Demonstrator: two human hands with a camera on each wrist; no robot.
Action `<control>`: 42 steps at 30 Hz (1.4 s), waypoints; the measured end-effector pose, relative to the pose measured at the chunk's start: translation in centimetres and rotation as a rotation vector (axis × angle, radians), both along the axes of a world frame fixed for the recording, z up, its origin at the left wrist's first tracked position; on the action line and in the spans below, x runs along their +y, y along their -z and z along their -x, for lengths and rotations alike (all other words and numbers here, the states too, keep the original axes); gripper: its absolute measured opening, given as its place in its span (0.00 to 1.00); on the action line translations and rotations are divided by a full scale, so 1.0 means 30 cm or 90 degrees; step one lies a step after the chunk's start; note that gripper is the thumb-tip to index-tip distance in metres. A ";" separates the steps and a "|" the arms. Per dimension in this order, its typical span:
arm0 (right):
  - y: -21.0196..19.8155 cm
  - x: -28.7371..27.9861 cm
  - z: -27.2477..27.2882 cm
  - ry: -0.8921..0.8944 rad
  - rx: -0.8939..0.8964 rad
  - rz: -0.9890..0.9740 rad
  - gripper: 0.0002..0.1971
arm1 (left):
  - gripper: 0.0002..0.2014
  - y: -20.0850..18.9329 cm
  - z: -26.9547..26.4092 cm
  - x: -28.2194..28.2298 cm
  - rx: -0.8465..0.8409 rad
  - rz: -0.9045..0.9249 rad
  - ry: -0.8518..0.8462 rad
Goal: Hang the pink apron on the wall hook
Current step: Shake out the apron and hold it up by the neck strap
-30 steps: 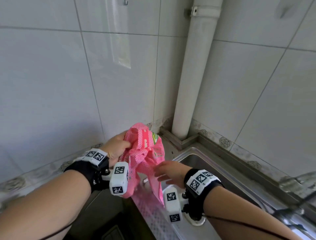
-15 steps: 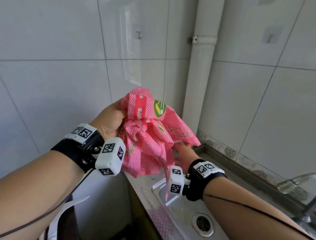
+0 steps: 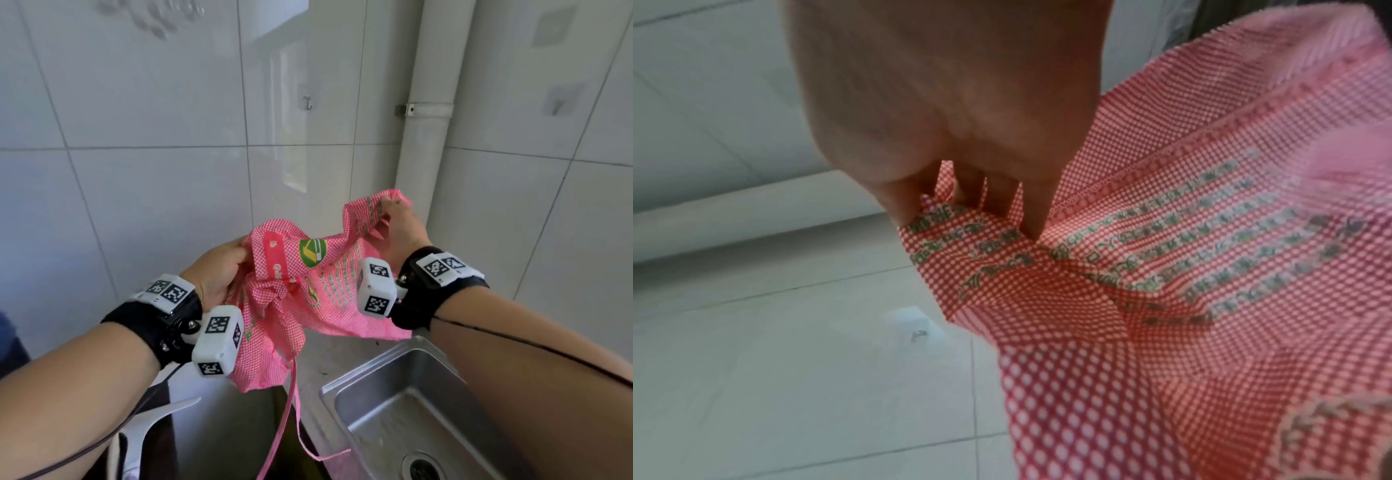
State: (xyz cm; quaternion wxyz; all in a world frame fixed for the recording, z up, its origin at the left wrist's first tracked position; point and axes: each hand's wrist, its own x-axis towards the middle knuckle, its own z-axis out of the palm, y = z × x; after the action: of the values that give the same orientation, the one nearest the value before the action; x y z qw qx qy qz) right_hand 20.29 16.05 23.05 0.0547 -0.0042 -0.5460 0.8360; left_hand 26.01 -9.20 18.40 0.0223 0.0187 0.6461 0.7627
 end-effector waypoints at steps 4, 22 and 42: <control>-0.050 0.016 -0.001 0.006 0.035 -0.056 0.13 | 0.21 0.006 -0.008 -0.057 -0.059 0.018 0.049; -0.113 0.097 -0.089 0.113 0.078 -0.177 0.02 | 0.07 -0.010 -0.010 -0.163 0.017 0.172 -0.126; -0.025 -0.071 -0.128 -0.137 -0.007 -0.399 0.10 | 0.11 -0.197 0.009 -0.135 0.208 0.261 -0.204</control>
State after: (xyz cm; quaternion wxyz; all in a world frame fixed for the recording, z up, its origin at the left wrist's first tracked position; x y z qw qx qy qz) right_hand 24.13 13.92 23.80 -0.0385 0.0658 -0.7744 0.6281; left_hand 25.75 -13.25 24.31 -0.1993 0.0337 0.7764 0.5970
